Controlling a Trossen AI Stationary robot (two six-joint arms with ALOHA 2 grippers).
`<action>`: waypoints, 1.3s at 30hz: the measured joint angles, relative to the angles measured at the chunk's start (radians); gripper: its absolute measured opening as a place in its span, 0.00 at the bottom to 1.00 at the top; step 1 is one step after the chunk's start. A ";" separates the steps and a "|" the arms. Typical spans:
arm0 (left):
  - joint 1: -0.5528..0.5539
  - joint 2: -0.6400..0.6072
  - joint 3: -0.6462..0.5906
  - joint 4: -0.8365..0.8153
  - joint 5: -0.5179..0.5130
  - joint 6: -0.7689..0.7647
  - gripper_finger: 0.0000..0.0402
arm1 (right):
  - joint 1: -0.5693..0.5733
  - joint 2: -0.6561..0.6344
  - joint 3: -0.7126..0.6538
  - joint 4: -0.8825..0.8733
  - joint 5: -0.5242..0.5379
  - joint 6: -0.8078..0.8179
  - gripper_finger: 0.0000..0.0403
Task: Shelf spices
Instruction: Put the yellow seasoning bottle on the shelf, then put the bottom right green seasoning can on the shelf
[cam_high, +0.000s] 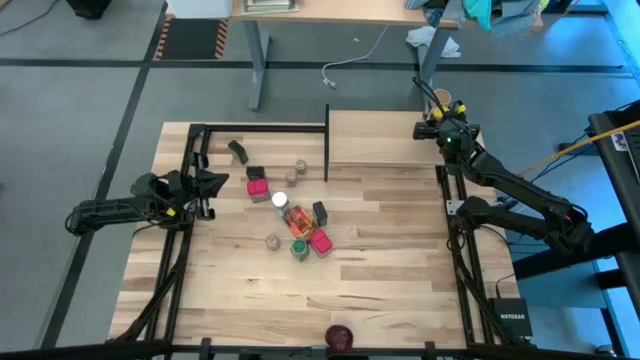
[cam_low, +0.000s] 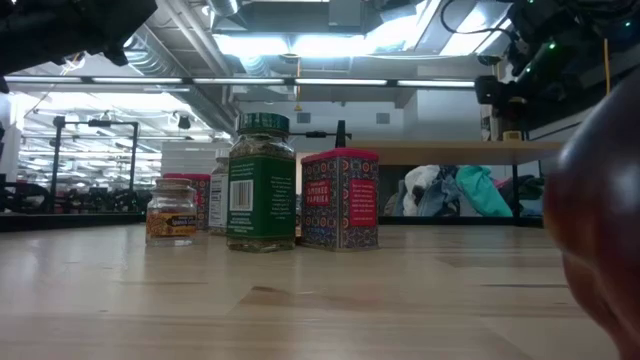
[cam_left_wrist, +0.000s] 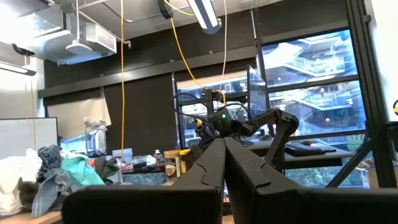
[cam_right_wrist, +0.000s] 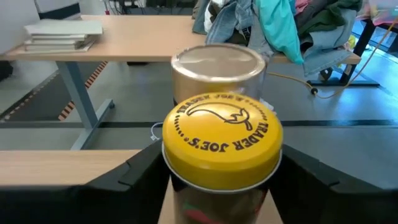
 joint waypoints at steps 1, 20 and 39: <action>0.000 0.000 0.000 0.000 0.000 0.000 0.00 | 0.000 -0.004 0.000 0.000 0.000 0.000 0.65; 0.000 0.000 0.000 0.000 0.000 0.000 0.00 | 0.000 -0.154 0.003 0.002 -0.034 -0.079 0.70; 0.000 0.000 0.000 0.000 0.000 -0.029 0.00 | 0.001 -0.153 0.240 -0.168 -0.457 -0.060 0.70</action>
